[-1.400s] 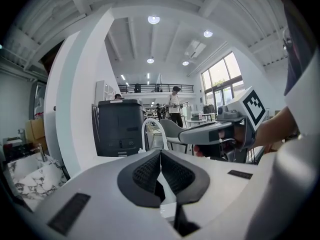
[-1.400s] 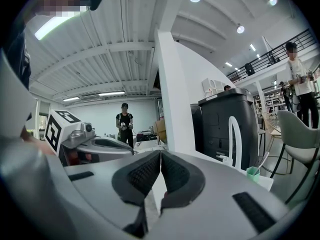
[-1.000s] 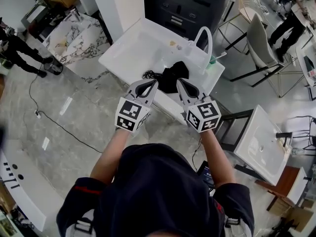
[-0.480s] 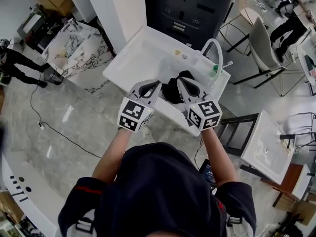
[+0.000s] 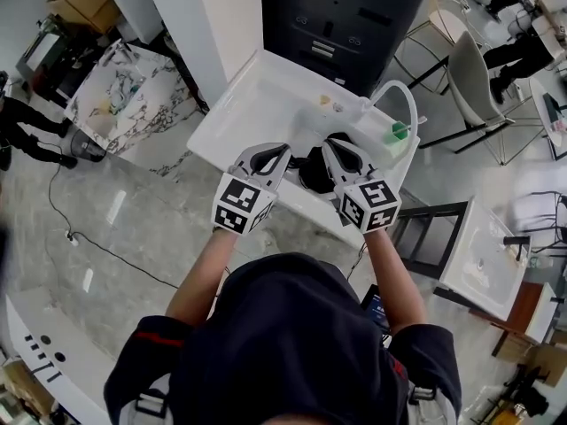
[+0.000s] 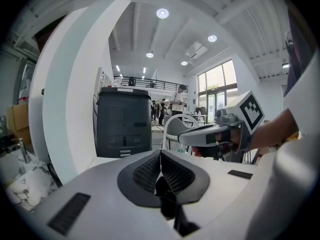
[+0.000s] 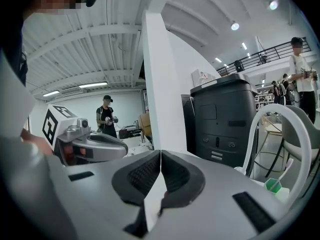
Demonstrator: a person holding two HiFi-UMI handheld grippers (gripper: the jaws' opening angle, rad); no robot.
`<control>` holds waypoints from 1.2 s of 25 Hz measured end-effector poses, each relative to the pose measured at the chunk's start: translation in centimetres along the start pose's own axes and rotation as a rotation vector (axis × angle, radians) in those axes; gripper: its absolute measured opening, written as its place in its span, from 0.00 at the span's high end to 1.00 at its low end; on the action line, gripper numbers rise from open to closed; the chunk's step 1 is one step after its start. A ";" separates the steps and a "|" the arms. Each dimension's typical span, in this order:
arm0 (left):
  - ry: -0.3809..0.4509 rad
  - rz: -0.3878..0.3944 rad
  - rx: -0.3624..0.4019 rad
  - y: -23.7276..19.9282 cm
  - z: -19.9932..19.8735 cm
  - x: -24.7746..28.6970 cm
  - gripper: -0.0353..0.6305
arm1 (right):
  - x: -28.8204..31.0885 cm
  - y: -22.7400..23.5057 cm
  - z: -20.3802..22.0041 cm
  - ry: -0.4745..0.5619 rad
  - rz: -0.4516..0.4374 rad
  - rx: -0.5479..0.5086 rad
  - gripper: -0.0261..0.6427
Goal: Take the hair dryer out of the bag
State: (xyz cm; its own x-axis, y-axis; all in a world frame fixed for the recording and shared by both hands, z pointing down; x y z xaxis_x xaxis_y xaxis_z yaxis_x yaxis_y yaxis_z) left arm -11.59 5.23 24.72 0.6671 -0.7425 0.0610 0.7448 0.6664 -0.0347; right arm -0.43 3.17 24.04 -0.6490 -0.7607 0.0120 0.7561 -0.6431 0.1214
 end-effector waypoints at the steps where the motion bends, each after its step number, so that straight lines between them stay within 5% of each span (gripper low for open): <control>1: 0.007 0.006 -0.023 -0.5 0.0 0.1 0.92 | 0.4 0.0 0.0 -0.002 0.003 -0.003 0.91; 14: -0.023 0.054 -0.033 -3.4 1.8 0.1 0.92 | 2.7 0.0 2.5 -0.028 0.072 0.089 0.91; 30: -0.092 0.117 -0.094 -1.5 5.7 0.9 0.93 | -0.1 1.7 6.2 -0.082 0.163 0.149 0.91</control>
State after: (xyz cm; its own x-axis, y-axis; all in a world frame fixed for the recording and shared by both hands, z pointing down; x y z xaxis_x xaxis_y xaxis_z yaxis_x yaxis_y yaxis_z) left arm -12.16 3.96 30.55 0.7485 -0.6477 0.1422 0.6630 0.7354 -0.1400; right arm 0.41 2.74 30.41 -0.5290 -0.8396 0.1237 0.8344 -0.4879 0.2564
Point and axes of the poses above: the fingertips, and each gripper's own axes: x forward along the fingers, y to its right, z out of its underside, the point moved 3 cm from there along -x, backward along the fingers, and after that the axes turned 13 degrees about y, right-handed, at the moved point
